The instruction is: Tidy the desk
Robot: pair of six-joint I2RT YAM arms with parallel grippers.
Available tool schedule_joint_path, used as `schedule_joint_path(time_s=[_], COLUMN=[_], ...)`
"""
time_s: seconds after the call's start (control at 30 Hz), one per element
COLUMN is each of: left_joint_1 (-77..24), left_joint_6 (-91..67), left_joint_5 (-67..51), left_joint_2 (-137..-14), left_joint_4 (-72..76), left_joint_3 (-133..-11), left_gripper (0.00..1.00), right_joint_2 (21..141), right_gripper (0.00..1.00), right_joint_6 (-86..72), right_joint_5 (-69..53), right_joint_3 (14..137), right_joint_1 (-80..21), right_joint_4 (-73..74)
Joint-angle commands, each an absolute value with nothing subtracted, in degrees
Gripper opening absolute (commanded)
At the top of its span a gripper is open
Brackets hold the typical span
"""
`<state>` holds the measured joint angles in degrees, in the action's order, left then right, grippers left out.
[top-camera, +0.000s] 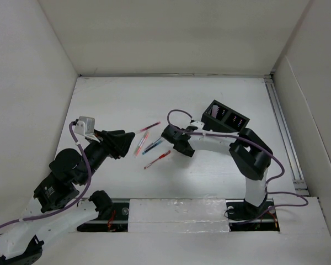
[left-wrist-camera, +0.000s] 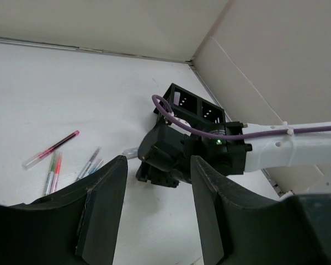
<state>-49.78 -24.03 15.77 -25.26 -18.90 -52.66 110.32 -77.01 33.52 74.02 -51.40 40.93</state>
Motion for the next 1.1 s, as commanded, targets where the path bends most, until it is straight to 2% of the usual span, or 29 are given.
schedule_joint_path(time_s=[0.0, 0.23, 0.33, 0.47, 0.6, 0.8, 1.07], left_joint_1=[-50.0, -50.0, -50.0, -50.0, -50.0, -50.0, -50.0], left_joint_6=[-23.1, -23.8, -24.1, -24.6, -26.1, -28.6, -31.1], left_joint_5=[16.9, 16.7, 16.4, 15.9, 15.3, 15.9, 18.4], left_joint_2=[-25.5, -26.1, -26.8, -28.1, -29.3, -31.5, -33.5], left_joint_4=[-17.3, -16.7, -16.0, -14.9, -14.0, -13.4, -14.2], left_joint_3=[-53.8, -53.1, -53.0, -53.0, -53.0, -53.3, -54.9], left_gripper=[0.45, 0.45, 0.45, 0.45, 0.45, 0.45, 0.45], right_joint_2=[106.8, 95.5, 90.9, 86.7, 85.8, 89.5, 94.9], right_gripper=[0.54, 0.5, 0.59, 0.64, 0.64, 0.65, 0.65], right_joint_6=[-72.7, -67.3, -63.6, -51.0, -35.1, -14.1, -5.4], right_joint_5=[31.9, 31.2, 34.4, 38.0, 38.1, 30.2, 22.8], right_joint_3=[68.4, 55.9, 52.4, 50.8, 52.9, 57.6, 62.5], right_joint_1=[-53.7, -59.1, -59.8, -57.0, -52.6, -46.3, -41.4], right_joint_4=[42.9, 40.2, 39.7, 34.2, 31.9, 20.0, 12.8])
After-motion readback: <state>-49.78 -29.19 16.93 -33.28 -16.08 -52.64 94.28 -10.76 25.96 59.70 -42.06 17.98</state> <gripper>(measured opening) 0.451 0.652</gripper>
